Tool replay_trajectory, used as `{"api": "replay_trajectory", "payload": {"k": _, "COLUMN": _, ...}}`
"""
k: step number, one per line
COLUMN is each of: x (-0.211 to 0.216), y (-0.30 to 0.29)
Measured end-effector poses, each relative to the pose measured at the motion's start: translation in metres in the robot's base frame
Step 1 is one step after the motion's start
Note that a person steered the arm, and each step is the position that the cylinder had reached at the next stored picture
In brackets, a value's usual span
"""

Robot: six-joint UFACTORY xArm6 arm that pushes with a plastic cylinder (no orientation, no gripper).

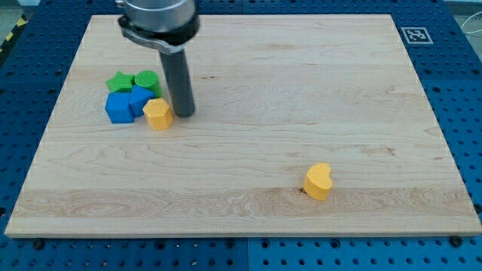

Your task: Slide the yellow hexagon to the center

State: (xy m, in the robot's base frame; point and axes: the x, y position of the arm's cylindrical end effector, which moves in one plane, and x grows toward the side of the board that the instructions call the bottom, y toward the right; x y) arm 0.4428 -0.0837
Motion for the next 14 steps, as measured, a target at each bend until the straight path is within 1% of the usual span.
{"api": "replay_trajectory", "payload": {"k": 1, "x": 0.031, "y": 0.012}}
{"api": "replay_trajectory", "payload": {"k": 2, "x": 0.047, "y": -0.023}}
{"api": "replay_trajectory", "payload": {"k": 3, "x": 0.045, "y": -0.073}}
{"api": "replay_trajectory", "payload": {"k": 4, "x": 0.030, "y": -0.102}}
{"api": "replay_trajectory", "payload": {"k": 5, "x": 0.018, "y": -0.084}}
{"api": "replay_trajectory", "payload": {"k": 6, "x": 0.018, "y": -0.042}}
{"api": "replay_trajectory", "payload": {"k": 7, "x": 0.007, "y": -0.010}}
{"api": "replay_trajectory", "payload": {"k": 8, "x": -0.019, "y": 0.011}}
{"api": "replay_trajectory", "payload": {"k": 9, "x": -0.033, "y": 0.010}}
{"api": "replay_trajectory", "payload": {"k": 14, "x": -0.038, "y": 0.118}}
